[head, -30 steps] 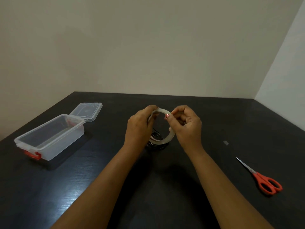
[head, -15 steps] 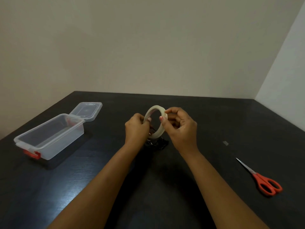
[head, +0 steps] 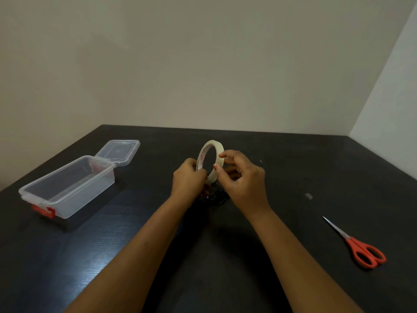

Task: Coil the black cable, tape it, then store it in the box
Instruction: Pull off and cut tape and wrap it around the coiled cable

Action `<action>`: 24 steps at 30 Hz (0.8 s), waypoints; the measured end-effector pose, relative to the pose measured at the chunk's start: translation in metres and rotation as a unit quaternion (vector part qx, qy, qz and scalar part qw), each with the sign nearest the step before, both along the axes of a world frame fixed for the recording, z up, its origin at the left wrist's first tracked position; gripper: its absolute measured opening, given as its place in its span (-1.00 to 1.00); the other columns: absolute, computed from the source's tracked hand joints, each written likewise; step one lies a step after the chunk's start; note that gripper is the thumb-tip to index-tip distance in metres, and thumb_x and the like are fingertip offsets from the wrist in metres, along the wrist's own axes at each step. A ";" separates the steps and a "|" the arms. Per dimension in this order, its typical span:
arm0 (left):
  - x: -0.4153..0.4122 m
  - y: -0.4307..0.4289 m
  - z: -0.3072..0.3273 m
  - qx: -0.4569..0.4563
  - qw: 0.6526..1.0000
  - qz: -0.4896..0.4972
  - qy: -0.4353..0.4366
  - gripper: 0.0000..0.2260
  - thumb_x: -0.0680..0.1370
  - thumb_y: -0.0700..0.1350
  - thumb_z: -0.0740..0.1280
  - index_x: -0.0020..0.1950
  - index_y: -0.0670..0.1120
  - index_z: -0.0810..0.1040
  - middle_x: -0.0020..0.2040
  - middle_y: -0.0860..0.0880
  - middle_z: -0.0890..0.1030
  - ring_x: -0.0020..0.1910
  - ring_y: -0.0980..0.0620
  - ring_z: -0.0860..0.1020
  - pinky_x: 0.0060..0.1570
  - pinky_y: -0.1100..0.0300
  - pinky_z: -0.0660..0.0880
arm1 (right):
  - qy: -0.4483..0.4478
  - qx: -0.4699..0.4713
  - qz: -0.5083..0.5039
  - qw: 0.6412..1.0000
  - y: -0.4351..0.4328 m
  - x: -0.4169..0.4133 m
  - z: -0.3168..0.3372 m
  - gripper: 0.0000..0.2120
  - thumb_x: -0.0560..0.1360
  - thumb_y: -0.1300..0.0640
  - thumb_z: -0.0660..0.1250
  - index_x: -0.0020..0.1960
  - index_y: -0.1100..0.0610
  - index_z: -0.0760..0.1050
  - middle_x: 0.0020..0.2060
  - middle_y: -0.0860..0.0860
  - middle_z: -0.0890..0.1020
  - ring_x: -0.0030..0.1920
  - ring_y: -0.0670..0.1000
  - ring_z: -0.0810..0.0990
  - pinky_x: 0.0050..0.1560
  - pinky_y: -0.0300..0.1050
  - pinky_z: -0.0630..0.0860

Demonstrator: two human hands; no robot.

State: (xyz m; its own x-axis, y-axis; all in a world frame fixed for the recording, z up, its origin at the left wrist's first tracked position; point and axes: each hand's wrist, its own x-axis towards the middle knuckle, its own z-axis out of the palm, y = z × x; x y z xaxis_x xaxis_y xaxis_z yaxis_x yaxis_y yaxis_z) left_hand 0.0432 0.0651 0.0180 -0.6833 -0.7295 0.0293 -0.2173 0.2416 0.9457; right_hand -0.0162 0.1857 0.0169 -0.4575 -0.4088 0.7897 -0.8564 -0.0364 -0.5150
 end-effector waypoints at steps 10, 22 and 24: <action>0.002 0.003 -0.001 -0.021 0.993 0.010 0.116 -0.89 0.59 -0.02 0.23 0.04 -0.03 0.46 -0.11 -0.10 0.59 -0.24 -0.02 0.63 -0.34 0.21 0.55 | -0.137 -0.071 -0.006 0.988 0.001 -0.005 0.004 -0.89 0.50 0.25 0.36 -0.12 0.08 0.47 -0.27 -0.10 0.57 -0.23 -0.16 0.60 -0.24 -0.33 0.54; -0.002 -0.001 -0.002 0.016 0.987 -0.073 0.141 -0.77 0.64 -0.06 0.12 0.23 -0.02 0.48 -0.24 -0.06 0.52 -0.33 0.07 0.53 -0.41 0.31 0.48 | -0.455 -0.086 0.183 0.867 0.011 -0.016 0.013 -0.75 0.56 0.30 0.18 0.15 0.07 0.51 -0.26 0.05 0.61 -0.19 -0.01 0.61 -0.16 -0.09 0.57; -0.002 -0.002 -0.002 0.015 0.989 -0.072 0.127 -0.76 0.65 -0.06 0.10 0.22 -0.03 0.48 -0.26 -0.06 0.51 -0.37 0.07 0.50 -0.44 0.30 0.46 | -0.484 -0.088 0.235 0.838 0.011 -0.015 0.015 -0.73 0.57 0.27 0.20 0.24 0.12 0.49 -0.23 0.05 0.62 -0.19 -0.03 0.62 -0.16 -0.11 0.59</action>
State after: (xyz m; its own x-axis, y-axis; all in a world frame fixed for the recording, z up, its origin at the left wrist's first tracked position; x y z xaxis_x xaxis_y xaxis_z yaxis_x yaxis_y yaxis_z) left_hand 0.0410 0.0633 0.0163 -0.7542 -0.6277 0.1929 0.0633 0.2229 0.9728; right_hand -0.0310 0.1971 0.0315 -0.7400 -0.6397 0.2078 0.0904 -0.4006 -0.9118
